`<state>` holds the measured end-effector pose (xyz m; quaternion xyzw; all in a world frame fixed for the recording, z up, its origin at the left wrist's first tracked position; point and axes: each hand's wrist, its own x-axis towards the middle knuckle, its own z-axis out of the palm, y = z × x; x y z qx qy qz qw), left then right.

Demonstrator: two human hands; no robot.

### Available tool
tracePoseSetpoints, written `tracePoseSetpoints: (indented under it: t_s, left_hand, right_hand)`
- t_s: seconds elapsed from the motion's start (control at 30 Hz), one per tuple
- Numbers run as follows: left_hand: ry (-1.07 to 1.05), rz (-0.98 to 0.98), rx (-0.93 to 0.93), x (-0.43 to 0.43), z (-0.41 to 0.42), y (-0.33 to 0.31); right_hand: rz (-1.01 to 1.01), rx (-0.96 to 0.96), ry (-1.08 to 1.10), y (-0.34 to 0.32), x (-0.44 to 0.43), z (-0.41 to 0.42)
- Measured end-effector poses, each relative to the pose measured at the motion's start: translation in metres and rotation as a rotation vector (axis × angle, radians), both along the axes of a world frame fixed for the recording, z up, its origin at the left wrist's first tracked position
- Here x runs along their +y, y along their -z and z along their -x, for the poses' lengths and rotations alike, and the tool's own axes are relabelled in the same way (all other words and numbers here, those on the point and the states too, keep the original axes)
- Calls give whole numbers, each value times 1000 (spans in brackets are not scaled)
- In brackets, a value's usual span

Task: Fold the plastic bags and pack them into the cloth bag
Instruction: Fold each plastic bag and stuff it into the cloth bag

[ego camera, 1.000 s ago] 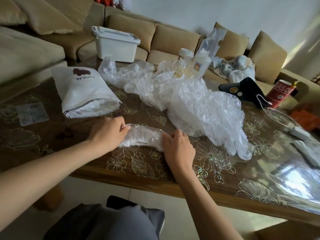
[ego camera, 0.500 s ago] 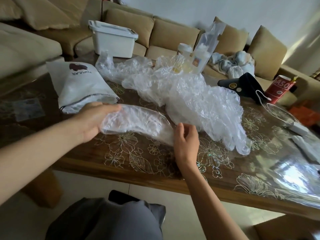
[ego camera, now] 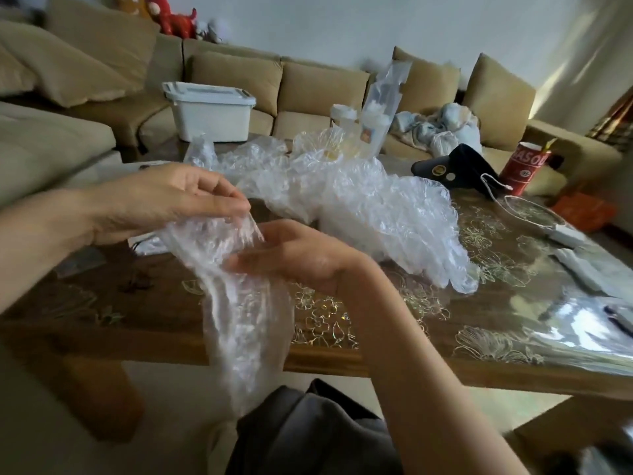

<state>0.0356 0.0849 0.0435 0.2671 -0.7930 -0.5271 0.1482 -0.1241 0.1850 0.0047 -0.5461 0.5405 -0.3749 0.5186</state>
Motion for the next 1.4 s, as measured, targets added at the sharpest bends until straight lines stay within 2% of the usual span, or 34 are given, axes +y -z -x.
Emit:
tracePoseSetpoints:
  t_s: [0.07,0.1,0.2,0.3,0.4,0.53,0.7,0.77,0.87,1.03,1.17,1.23,1.4]
  left_hand:
    - [-118,-172,148,0,-2,10]
    - [-147,-272,212,5,0,19]
    - [-59,-439,137,32,5,51]
    - [-35,-386,96,59,18,69]
    - [-165,-251,155,68,38,69]
    - [-235,-78,134,67,42,68]
    - [-325,-76,150,62,27,65]
    - [-356,-140,156,60,22,66]
    - [-340,-398,193,61,18,67]
    - [-242,-776,211,57,13,68]
    - [-44,-767,33,57,7,74]
    - [57,-760,22,58,7,80]
    - [61,-774,30,54,5,84]
  right_hand:
    - [51,-186,231,17,13,-8]
    - [88,-215,328,26,23,-8]
    - [169,-234,502,44,43,-3]
    - [184,-269,584,49,56,6]
    - [184,-262,564,52,64,9]
    - [177,-271,518,49,66,3]
    - [148,-272,478,43,60,-2]
    - [143,-320,437,41,58,-4]
    - [135,-354,442,41,54,-6]
    - [177,-279,481,42,51,-4]
    - [214,-168,449,42,54,-4]
    - [228,-133,458,44,55,-4]
    - [175,-143,472,49,59,-4]
